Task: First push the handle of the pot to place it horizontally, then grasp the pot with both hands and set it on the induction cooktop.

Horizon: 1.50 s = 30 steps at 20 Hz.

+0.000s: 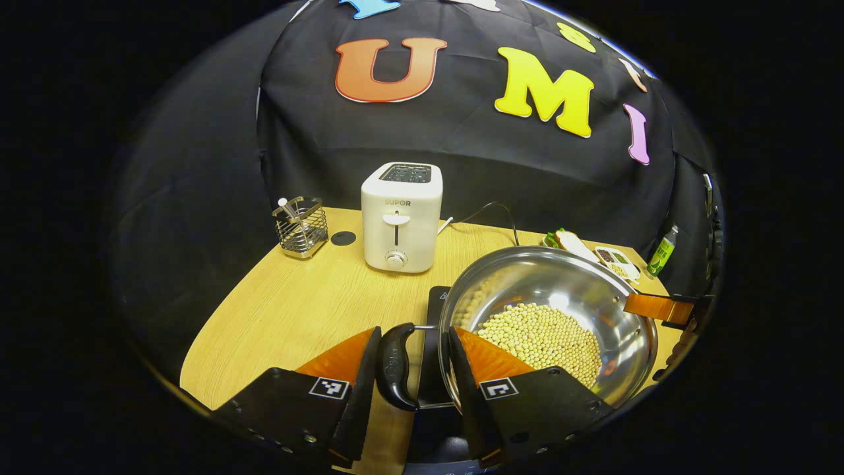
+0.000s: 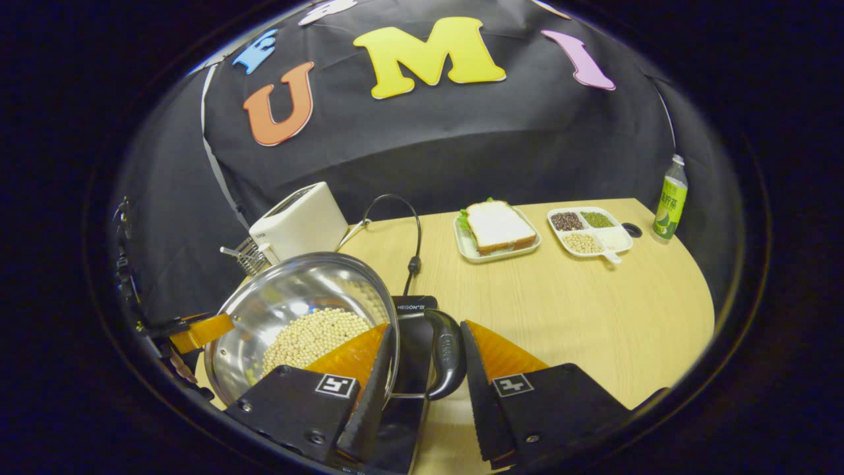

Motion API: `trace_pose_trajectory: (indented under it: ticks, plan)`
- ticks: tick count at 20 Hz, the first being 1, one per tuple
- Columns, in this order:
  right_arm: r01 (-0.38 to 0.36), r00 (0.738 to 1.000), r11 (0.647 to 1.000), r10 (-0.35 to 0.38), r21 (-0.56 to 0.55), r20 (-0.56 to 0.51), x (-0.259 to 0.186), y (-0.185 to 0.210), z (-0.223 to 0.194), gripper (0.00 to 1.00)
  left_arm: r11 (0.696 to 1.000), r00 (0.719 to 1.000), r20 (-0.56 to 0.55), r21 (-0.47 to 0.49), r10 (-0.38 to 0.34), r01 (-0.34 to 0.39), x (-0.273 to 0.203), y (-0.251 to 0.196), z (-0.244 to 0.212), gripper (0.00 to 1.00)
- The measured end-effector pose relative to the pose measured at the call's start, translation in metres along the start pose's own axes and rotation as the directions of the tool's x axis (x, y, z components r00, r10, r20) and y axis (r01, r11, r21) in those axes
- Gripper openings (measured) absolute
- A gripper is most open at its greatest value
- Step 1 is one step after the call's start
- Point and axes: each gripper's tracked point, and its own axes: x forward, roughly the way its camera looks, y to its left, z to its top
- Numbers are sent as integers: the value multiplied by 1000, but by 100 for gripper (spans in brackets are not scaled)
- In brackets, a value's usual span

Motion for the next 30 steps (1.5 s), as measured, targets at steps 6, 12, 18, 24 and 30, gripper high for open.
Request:
trace_pose_trajectory:
  ticks: [6, 12, 18, 24, 30]
  plan:
    - [32, 998, 999, -32, 2, 55, -8, -8, 10, 77, 996, 993, 86, 33, 83, -86, 1, 17, 16, 94]
    - [50, 990, 999, -49, -8, 135, -44, -15, 24, 89, 994, 984, 139, -1, 109, -110, -31, 29, 25, 98]
    - [42, 965, 998, -29, -44, 261, -119, -6, 39, 90, 996, 966, 246, 9, 78, -83, -95, 11, 45, 96]
    - [106, 911, 992, -70, -68, 407, -213, -6, 33, 94, 997, 943, 332, 61, 28, -51, -177, -23, 62, 96]
    - [156, 851, 986, -101, -63, 515, -304, -22, 29, 96, 996, 884, 468, 72, 4, -43, -268, -62, 76, 95]
